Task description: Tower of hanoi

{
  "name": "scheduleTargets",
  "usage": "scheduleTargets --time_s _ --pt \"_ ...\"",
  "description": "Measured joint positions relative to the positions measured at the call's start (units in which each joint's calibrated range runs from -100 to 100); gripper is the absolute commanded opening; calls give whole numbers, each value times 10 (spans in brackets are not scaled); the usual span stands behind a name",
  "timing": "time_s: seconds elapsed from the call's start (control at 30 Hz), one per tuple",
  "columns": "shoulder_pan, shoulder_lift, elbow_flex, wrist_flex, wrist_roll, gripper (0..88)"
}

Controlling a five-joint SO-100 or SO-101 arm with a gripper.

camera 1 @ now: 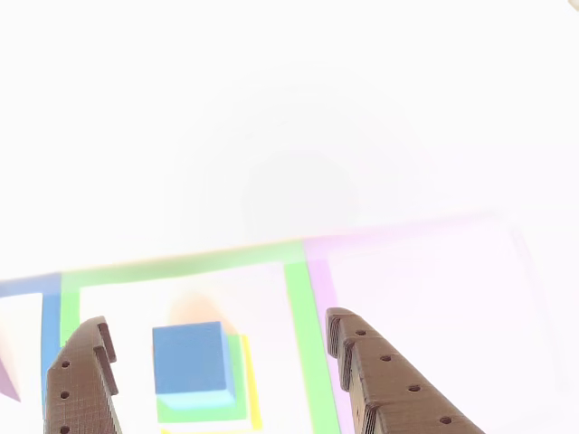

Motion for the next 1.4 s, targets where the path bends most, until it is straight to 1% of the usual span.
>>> scheduleTargets --time_s 0.13,0.23,0.5,0.8,1.0,1.4 --pt "0 52 41 -118 0 264" --pt "0 76 66 -181 0 262" --pt "-16 95 124 -278 0 248" --pt "-29 198 138 -420 0 241" --pt "-29 247 138 -482 0 230" --pt "-31 324 141 -569 0 192"
